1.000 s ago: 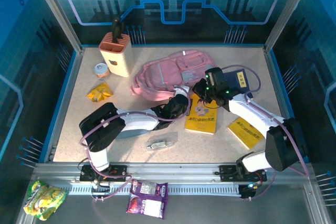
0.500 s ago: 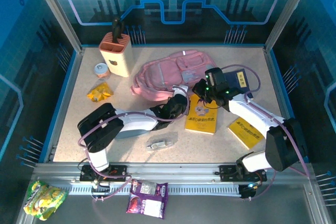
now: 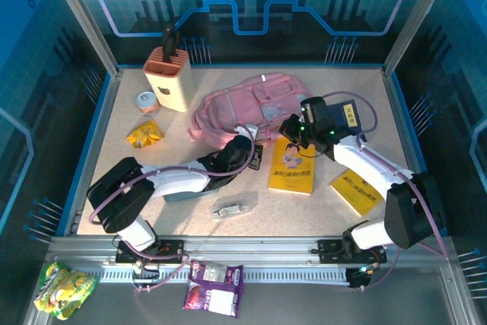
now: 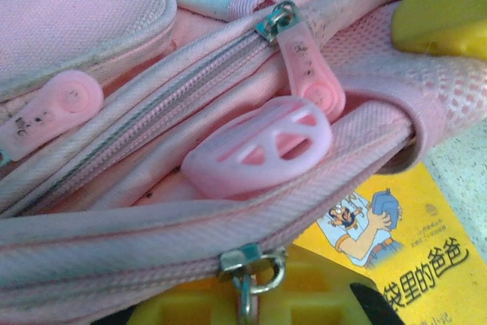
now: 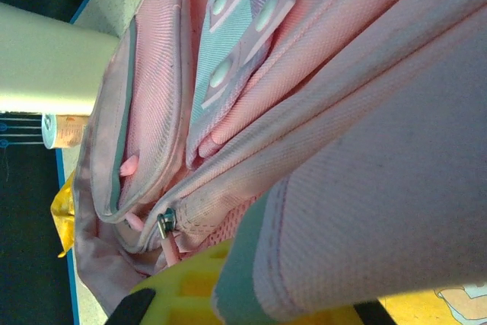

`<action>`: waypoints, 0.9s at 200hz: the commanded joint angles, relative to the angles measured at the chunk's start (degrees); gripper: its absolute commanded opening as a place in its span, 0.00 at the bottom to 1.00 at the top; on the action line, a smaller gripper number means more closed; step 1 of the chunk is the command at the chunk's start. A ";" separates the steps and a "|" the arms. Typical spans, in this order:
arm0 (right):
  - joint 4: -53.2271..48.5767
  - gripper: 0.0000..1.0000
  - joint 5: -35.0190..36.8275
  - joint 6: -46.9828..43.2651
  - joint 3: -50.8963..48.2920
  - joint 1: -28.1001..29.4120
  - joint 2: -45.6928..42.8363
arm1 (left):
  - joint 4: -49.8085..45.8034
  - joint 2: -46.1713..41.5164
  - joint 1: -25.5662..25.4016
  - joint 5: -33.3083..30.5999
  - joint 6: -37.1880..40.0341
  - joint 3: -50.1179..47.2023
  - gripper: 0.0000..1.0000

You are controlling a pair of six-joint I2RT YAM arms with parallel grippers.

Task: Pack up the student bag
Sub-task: Unzip the student bag at the center of the table.

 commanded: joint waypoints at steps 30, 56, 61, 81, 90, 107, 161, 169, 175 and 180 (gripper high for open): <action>0.67 0.00 -4.12 -6.00 7.11 -4.68 2.61 | -10.32 -5.04 2.35 2.80 -3.08 -1.34 0.00; 1.55 0.00 -4.91 -7.89 8.91 -7.35 4.37 | -13.35 -7.74 3.11 5.24 -4.02 -2.54 0.00; 1.86 0.00 -5.45 -7.97 9.25 -8.06 4.99 | -14.08 -8.37 3.19 5.77 -4.02 -2.74 0.00; 3.13 0.00 -8.23 -8.32 11.55 -10.91 8.02 | -17.77 -10.27 3.59 6.40 -4.06 -2.61 0.00; 2.63 0.00 -8.97 -8.54 13.19 -12.05 9.75 | -19.29 -11.12 3.69 6.24 -4.09 -2.52 0.00; 2.97 0.00 -9.71 -9.37 16.24 -13.75 13.14 | -21.59 -12.09 3.79 5.41 -5.87 -2.58 0.00; -3.78 0.07 -14.47 -13.37 29.70 -15.99 25.16 | -19.47 -8.12 3.84 12.87 -11.16 1.99 0.00; -4.78 0.12 -14.96 -13.54 29.81 -16.01 25.40 | -19.56 -6.74 3.85 12.94 -12.56 3.39 0.00; -4.67 0.17 -15.83 -13.60 29.06 -15.96 25.05 | -20.00 -5.75 3.84 13.03 -13.34 4.53 0.00; -3.97 0.23 -16.76 -13.66 28.00 -15.93 24.45 | -20.21 -4.95 3.79 12.94 -13.83 5.27 0.00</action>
